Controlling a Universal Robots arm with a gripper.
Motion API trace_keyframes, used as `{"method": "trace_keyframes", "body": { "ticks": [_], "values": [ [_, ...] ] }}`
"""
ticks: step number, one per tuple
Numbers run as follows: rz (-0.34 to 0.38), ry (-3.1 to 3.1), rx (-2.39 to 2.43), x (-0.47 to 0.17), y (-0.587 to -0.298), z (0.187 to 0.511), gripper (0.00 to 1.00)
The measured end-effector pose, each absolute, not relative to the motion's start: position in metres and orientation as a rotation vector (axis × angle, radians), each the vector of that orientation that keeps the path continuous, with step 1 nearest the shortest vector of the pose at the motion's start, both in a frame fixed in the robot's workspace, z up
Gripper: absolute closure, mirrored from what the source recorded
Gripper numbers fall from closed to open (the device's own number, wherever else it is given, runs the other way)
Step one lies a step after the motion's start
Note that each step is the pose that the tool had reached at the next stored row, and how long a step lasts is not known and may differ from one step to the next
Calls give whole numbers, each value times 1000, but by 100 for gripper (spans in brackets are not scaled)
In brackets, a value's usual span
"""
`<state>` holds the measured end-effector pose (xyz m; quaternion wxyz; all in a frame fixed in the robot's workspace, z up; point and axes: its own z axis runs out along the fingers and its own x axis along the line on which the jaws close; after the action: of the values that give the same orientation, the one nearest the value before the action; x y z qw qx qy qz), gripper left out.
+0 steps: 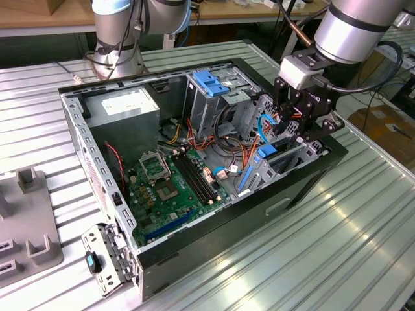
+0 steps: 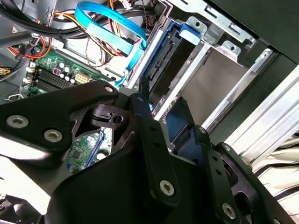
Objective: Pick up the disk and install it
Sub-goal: 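Insert the first disk wire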
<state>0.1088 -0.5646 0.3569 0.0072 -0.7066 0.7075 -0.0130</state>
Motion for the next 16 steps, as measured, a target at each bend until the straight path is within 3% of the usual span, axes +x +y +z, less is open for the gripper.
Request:
{"method": "trace_keyframes", "body": {
  "ticks": [16],
  "values": [
    [-47, 2215, -2212, 109, -565, 357, 57]
  ]
}}
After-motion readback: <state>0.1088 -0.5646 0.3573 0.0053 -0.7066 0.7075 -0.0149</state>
